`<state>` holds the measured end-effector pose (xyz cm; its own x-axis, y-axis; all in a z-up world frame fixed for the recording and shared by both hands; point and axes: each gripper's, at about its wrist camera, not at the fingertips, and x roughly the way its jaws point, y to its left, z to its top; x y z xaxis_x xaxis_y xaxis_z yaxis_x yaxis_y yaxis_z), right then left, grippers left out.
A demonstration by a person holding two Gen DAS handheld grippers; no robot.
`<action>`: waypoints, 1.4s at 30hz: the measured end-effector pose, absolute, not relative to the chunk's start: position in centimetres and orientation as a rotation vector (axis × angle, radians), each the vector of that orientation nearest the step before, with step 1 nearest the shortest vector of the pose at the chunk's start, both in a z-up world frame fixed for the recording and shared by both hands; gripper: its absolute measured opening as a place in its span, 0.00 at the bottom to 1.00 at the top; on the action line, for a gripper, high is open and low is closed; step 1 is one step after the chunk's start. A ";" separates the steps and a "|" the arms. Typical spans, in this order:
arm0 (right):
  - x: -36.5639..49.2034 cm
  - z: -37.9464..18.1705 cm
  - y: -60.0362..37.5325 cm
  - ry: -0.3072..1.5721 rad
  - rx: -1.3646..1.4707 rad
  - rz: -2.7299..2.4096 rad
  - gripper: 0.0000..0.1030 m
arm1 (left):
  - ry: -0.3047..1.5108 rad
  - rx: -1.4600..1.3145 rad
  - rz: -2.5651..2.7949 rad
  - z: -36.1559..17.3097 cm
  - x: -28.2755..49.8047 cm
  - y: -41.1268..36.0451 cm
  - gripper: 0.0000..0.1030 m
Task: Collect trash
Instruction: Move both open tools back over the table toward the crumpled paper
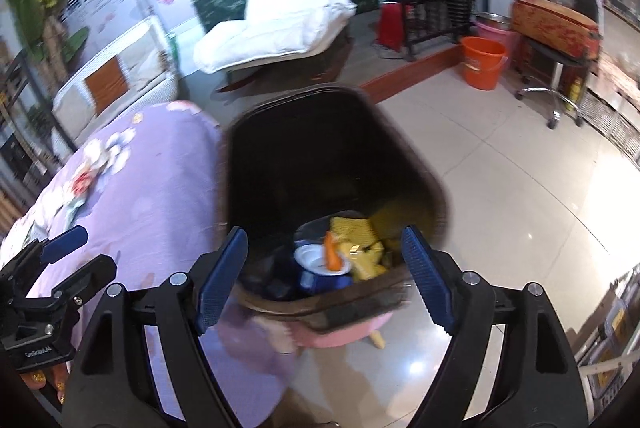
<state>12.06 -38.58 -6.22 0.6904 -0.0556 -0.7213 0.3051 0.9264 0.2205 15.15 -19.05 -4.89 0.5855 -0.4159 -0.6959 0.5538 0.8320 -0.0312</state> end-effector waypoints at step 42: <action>37.5 -6.2 -10.0 0.947 0.317 0.359 0.57 | 0.802 0.023 -0.129 -5.9 16.5 5.7 0.83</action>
<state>37.53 -10.04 -6.15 0.5333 0.4320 -0.7273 -0.1589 0.8956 0.4155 16.48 5.74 -5.88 0.6880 -0.1065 -0.7178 0.1239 0.9919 -0.0285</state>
